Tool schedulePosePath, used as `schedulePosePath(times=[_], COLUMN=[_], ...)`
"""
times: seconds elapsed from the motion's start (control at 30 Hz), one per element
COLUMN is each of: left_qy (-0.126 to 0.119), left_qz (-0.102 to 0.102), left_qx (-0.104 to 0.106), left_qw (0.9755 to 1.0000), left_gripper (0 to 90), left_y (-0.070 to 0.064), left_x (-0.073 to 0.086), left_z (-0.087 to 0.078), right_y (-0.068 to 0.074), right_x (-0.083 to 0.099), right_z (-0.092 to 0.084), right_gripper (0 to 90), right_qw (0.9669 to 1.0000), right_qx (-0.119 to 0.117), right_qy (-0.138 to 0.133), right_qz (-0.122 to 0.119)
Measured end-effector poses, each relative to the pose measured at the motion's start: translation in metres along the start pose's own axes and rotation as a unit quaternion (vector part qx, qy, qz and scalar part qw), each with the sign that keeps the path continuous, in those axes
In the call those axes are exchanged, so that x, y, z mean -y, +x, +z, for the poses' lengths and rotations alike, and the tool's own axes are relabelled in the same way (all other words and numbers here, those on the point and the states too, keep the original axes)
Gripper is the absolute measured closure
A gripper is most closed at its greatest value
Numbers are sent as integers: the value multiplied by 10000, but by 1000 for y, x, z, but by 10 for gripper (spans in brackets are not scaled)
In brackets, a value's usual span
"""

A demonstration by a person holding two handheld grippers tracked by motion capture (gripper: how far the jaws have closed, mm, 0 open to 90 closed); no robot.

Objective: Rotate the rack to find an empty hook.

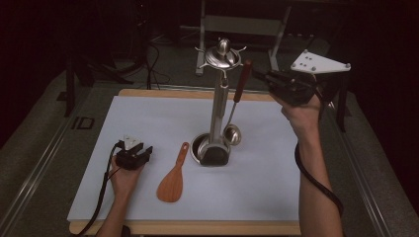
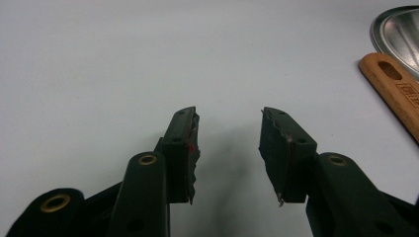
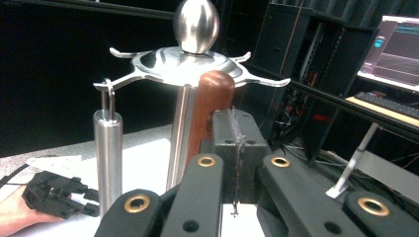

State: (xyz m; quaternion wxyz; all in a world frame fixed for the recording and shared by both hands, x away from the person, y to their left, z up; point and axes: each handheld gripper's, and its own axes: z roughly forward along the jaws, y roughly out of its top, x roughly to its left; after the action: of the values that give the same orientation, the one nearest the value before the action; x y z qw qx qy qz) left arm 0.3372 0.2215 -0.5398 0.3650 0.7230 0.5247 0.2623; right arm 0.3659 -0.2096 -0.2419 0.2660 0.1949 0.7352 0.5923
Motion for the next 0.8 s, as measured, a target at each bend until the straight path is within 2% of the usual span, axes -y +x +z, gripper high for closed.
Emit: schedulePosePath(times=[0.3, 0.8], left_qy=[7, 8], left_qz=[5, 15], left_qx=[3, -3], left_qw=[10000, 10000], left_gripper=[588, 589], left_y=[0, 0], left_x=[0, 0], left_z=[0, 0], right_y=[1, 7], right_x=[1, 0], right_z=[2, -4], right_gripper=[900, 900], right_qw=[10000, 9999], right_qx=[29, -35], right_qy=[-19, -90], right_qz=[65, -39])
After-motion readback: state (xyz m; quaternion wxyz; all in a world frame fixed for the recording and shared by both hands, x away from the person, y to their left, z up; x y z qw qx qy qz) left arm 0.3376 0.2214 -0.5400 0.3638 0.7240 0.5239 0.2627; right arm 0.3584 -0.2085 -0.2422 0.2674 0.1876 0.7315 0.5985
